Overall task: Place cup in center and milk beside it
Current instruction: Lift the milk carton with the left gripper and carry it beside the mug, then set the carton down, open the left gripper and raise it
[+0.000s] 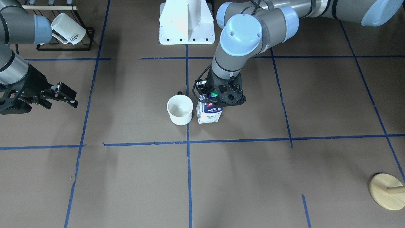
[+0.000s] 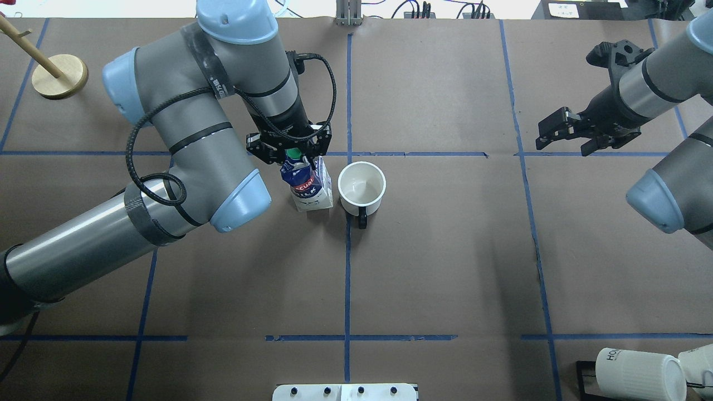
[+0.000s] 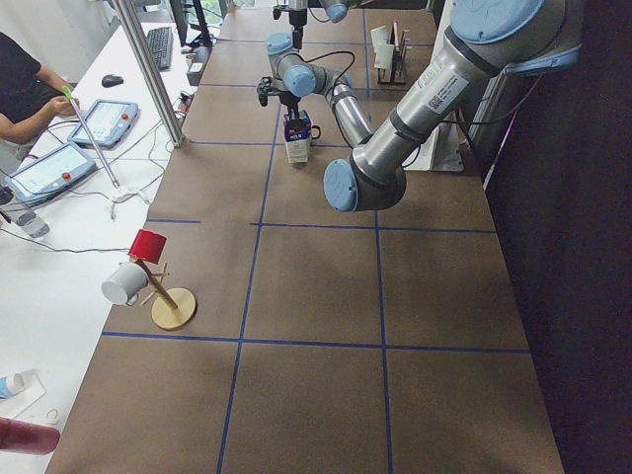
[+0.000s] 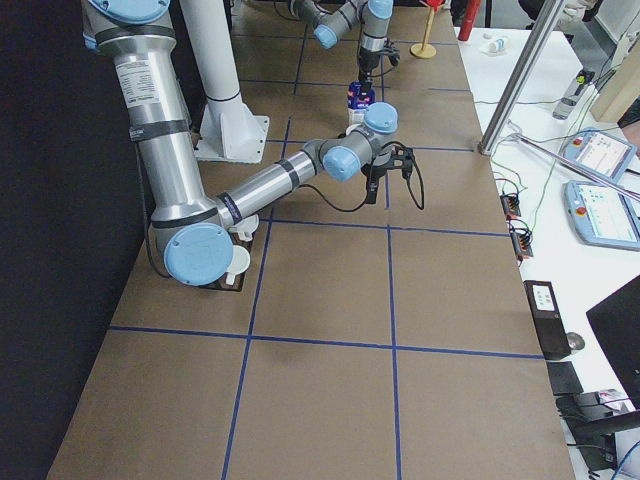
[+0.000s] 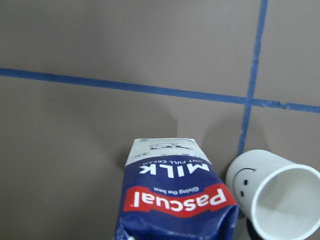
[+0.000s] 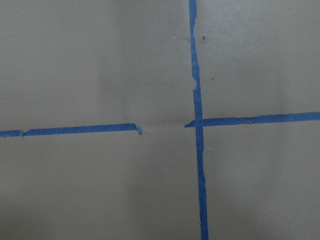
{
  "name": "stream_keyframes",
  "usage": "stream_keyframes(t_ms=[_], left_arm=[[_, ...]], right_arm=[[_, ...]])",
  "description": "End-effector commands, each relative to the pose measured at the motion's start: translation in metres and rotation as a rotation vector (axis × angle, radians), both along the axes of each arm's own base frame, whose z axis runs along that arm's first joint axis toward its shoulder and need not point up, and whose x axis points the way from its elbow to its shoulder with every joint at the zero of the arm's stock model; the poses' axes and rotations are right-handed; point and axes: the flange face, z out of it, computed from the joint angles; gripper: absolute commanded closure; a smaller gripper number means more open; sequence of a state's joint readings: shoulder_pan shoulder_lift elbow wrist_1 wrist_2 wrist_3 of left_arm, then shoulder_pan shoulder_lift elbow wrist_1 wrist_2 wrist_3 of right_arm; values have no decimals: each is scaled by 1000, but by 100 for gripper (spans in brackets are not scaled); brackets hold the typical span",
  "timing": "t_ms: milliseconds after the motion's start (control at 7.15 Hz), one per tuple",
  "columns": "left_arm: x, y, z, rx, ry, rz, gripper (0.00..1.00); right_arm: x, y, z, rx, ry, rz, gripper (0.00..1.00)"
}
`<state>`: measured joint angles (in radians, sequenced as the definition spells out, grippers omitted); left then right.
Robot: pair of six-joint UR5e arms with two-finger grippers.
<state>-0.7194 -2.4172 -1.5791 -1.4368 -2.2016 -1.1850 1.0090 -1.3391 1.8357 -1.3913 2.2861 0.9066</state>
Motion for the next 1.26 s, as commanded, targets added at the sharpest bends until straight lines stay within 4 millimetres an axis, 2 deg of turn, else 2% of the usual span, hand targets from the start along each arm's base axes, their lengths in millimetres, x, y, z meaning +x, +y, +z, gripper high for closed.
stream_keyframes(t_ms=[0,140,280,419,559,699,839,978,1118], left_arm=[[3,1,-1,-5,-1,-2,30],[0,4,-6,3,7,-3,0],[-25,6,-23,66,35,-45,0],[-87,-2,-21,114,59,-120,0],[-151,6,0,176,74,-155,0],[-215,-6,31,277,43,-158,0],[-271,-27,85,304,22,-97,0],[-332,-50,148,372,-11,-14,0],[-386,-70,223,416,-49,70,0]], right_arm=[[-1,0,-1,2,0,0,0],[-1,0,-2,2,-3,-2,0],[0,0,-4,5,-9,-5,0],[8,-3,-6,6,-14,7,0],[21,-7,-6,5,-16,25,0],[41,-13,-3,16,-26,22,0],[75,-17,15,34,-28,19,0],[112,-18,36,63,-17,10,0],[147,-20,53,86,15,-14,0]])
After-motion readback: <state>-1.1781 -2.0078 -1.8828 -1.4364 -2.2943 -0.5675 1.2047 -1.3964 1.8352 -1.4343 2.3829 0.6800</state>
